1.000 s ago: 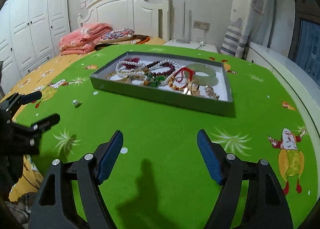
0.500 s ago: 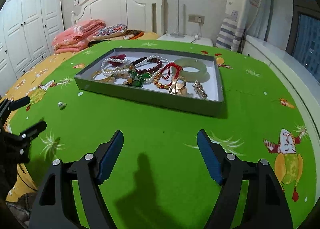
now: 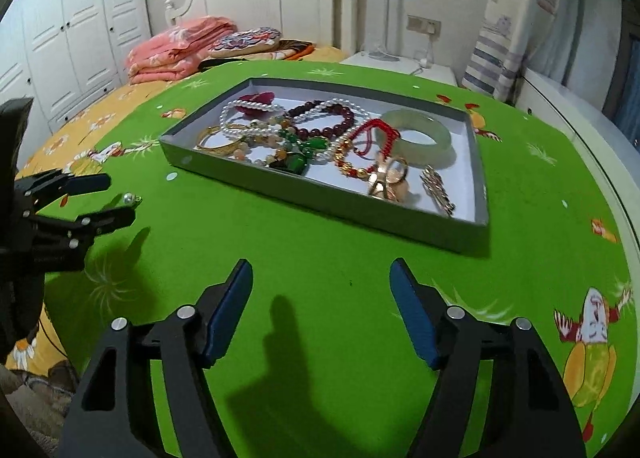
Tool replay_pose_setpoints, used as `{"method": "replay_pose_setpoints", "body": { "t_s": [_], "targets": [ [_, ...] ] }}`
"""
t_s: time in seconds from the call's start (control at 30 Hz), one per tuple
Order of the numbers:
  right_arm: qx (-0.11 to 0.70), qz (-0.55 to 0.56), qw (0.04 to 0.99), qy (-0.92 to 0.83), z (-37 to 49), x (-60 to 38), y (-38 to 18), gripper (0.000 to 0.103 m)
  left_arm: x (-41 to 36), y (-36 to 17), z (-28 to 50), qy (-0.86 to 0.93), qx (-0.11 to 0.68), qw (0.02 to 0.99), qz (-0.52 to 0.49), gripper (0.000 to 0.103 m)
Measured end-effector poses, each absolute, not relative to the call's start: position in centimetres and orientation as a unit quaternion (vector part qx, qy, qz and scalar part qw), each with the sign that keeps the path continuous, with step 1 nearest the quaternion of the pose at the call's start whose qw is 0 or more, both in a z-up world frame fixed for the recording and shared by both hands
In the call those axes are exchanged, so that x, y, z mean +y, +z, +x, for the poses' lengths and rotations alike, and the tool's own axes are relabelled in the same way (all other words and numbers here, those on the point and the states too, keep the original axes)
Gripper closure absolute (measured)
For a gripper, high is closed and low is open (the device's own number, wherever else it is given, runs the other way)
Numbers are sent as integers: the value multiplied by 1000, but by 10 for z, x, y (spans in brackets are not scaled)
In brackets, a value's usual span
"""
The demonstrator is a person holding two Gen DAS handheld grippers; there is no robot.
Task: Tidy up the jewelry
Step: 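Grasp the single pearl earring with the left tool, then drop the pearl earring into the tray by opening the left tool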
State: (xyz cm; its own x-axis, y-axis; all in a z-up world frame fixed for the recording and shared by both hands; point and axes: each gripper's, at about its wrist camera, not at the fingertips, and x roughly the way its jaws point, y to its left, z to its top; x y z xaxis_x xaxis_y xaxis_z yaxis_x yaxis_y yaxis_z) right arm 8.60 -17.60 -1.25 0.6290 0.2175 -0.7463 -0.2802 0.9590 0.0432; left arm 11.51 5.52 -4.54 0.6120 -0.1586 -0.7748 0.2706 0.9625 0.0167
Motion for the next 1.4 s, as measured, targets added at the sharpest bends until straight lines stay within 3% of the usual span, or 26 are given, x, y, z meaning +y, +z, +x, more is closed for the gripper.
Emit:
{"method": "replay_pose_setpoints", "body": {
  "t_s": [0.07, 0.23, 0.37, 0.5, 0.67, 0.93, 1.07, 1.23, 1.3, 1.4],
  "targets": [
    [406, -43, 901, 145, 85, -174, -13, 46, 56, -47, 117, -118, 429, 893, 63, 34],
    [404, -59, 895, 178, 83, -161, -15, 52, 56, -49, 121, -118, 431, 893, 60, 36],
    [403, -57, 895, 183, 81, -158, -14, 56, 54, -52, 124, -124, 437, 889, 58, 48],
    [402, -59, 895, 184, 80, -157, -14, 57, 53, -51, 128, -122, 437, 889, 60, 49],
    [402, -59, 895, 184, 82, -155, -15, 57, 49, -51, 128, -134, 432, 888, 76, 64],
    [399, -64, 896, 185, 80, -154, -15, 57, 60, -51, 128, -149, 428, 890, 45, 66],
    [396, -66, 894, 200, 76, -147, -14, 57, 57, -51, 128, -143, 427, 891, 56, 77],
    [391, -69, 893, 212, 73, -139, -13, 57, 56, -52, 124, -141, 426, 892, 59, 79],
    [394, -61, 889, 226, 73, -134, -13, 57, 54, -52, 122, -138, 423, 893, 67, 90],
    [386, -70, 887, 245, 70, -121, -10, 57, 52, -47, 120, -148, 416, 896, 58, 90]
  ]
}}
